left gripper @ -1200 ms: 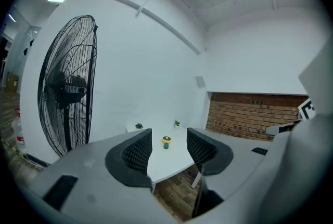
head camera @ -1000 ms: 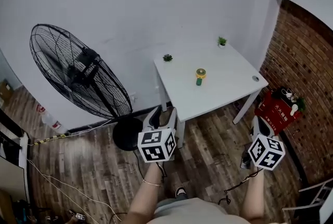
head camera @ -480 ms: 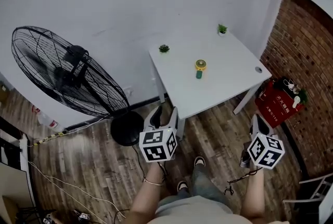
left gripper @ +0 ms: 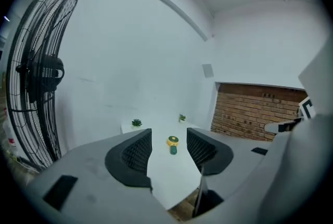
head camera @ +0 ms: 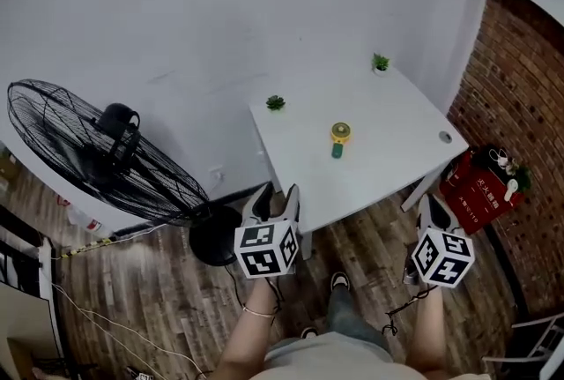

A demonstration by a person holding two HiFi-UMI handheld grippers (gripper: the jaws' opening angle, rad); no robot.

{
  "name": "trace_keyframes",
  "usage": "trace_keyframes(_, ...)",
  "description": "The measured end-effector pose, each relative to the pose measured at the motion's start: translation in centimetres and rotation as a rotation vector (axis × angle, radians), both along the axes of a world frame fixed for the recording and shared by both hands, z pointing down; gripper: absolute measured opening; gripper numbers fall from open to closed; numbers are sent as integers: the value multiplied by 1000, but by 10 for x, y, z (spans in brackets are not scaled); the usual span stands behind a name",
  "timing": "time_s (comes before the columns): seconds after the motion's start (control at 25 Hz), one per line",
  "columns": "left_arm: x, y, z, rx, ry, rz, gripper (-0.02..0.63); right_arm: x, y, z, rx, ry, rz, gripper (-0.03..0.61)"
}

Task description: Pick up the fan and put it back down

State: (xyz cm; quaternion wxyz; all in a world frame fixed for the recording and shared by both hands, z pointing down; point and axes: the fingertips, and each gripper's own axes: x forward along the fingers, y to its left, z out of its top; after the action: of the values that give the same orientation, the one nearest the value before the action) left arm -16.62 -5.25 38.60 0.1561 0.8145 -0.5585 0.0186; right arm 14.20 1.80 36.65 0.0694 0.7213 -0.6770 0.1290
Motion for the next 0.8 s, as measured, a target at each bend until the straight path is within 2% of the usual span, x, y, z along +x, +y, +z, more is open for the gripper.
trace_keyframes(0.52, 21, -129, -20, 6, -38, -109, 207, 29, -167, -11, -5, -27, -112, 0)
trace_keyframes(0.8, 44, -173, -13, -14, -46, -144, 207, 51, -223, -4, -26, -29, -153, 0)
